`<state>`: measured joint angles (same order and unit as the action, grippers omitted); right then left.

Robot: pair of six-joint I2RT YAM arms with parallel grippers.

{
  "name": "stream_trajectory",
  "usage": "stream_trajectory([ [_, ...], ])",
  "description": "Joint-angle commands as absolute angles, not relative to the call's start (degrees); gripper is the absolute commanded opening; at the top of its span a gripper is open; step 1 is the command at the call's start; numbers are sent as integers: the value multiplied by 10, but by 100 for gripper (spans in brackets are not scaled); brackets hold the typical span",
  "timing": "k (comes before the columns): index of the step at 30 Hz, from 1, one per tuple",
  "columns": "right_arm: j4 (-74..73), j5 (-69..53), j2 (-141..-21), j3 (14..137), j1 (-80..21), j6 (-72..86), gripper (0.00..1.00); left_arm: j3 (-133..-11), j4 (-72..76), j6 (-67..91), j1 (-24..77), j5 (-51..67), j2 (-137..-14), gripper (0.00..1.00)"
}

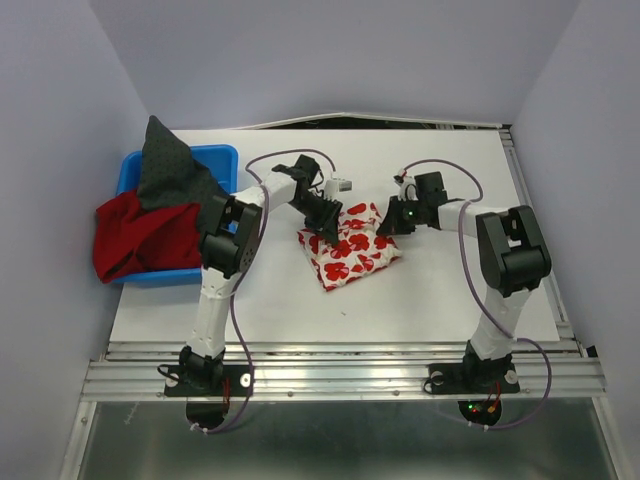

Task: Fold and stack the skirts
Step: Fold the skirt

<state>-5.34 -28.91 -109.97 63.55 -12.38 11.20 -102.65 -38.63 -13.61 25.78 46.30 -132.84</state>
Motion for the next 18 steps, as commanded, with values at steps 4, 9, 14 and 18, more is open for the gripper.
stream_trajectory([
  [4,-63,-332,-1100,659,-126,124,7,-969,-394,-240,251,340,-1295,46],
  [9,-142,-383,-1086,705,-126,105,34,-968,-409,-261,252,345,-1281,46],
  [14,-204,-365,-1050,733,-126,81,59,-968,-401,-275,254,336,-1283,42],
  [18,-204,-298,-1048,806,-126,55,61,-968,-398,-284,254,332,-1293,29],
])
